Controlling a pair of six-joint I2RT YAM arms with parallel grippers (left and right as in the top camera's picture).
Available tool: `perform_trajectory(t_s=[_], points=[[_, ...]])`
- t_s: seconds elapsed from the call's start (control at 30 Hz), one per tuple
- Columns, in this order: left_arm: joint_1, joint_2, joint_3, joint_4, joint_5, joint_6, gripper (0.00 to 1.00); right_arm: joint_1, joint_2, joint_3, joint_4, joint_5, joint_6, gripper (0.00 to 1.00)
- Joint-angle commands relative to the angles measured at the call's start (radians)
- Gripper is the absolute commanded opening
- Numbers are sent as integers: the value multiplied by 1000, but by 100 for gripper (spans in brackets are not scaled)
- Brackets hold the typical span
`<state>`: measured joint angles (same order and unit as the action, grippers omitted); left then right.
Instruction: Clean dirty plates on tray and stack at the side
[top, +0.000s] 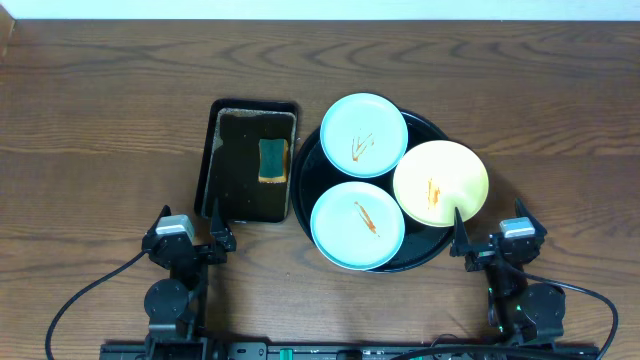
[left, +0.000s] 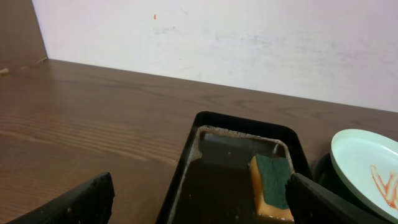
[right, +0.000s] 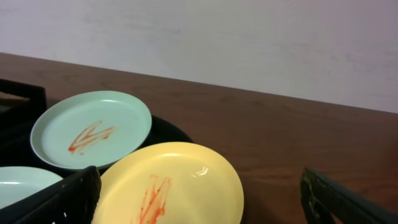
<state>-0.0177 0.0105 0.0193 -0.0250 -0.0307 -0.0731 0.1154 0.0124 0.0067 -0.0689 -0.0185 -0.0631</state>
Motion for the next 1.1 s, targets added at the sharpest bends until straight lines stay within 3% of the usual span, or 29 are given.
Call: perform_trajectory(t_s=[0.0,0.3,0.57,0.8,1.07], points=[[0,-6,-15,-41,-40,16,89,11,-5,-1,2,-16,8,99],[0,74,66,-80,-61,16,89,10,14,16,-14,7,74,99],[0,416,309,-138,-60,16,89,10,207,160,-68,20,123,99],[0,738,593,-301,19,16,89,10,494,409,-190,21,138,99],[0,1024,879,-663,144,16,89,10,849,747,-475,13,137,99]])
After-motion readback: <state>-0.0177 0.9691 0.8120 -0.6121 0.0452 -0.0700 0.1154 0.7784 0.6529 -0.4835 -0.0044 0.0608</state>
